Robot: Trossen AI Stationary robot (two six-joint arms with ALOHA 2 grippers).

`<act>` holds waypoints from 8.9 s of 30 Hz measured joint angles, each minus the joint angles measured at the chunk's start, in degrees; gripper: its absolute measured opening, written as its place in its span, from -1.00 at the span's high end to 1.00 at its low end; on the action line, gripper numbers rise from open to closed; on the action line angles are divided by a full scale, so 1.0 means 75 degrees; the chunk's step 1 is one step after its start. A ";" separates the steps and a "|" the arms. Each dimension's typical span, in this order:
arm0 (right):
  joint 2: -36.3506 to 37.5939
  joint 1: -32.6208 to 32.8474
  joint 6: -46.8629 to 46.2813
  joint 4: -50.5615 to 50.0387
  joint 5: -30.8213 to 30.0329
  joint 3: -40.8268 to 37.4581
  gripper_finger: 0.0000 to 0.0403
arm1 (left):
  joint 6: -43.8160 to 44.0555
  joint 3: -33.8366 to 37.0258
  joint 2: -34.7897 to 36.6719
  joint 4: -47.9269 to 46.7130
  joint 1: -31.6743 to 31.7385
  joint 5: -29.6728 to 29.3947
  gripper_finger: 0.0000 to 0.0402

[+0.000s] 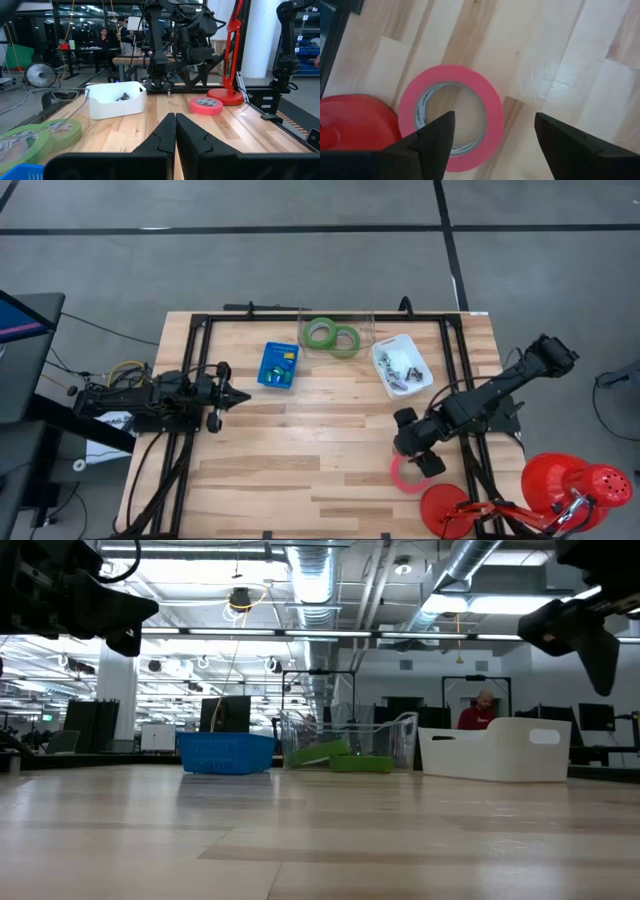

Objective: Pick and place Stapler, Stapler remover, tape
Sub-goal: Put the pink tape into the transparent bin, then return to Home Position

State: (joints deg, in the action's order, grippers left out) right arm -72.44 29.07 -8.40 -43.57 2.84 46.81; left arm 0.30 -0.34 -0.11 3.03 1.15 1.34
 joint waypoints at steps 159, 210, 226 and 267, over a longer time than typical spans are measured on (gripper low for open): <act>-0.1923 -0.6922 0.0994 0.1198 -0.1050 0.3829 0.47 | 0.0000 0.0000 0.0001 0.0184 -0.0001 0.0000 0.98; -0.3891 -0.9190 0.1084 0.1956 -0.0986 0.3824 0.47 | 0.0000 0.0000 -0.0004 0.0300 0.0000 0.0000 0.98; -0.3885 -0.9181 0.0918 0.1667 -0.0986 0.3824 -0.12 | 0.0000 0.0000 -0.0004 0.0358 0.0002 0.0000 0.98; -0.2856 -0.5746 0.0994 0.3499 -0.0957 0.3826 -0.21 | 0.0000 0.0000 -0.0005 0.0466 0.0000 0.0000 0.98</act>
State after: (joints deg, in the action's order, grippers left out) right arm -93.86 -14.03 -0.95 -17.33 -4.34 75.50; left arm 0.30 -0.34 -0.15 6.52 1.16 1.34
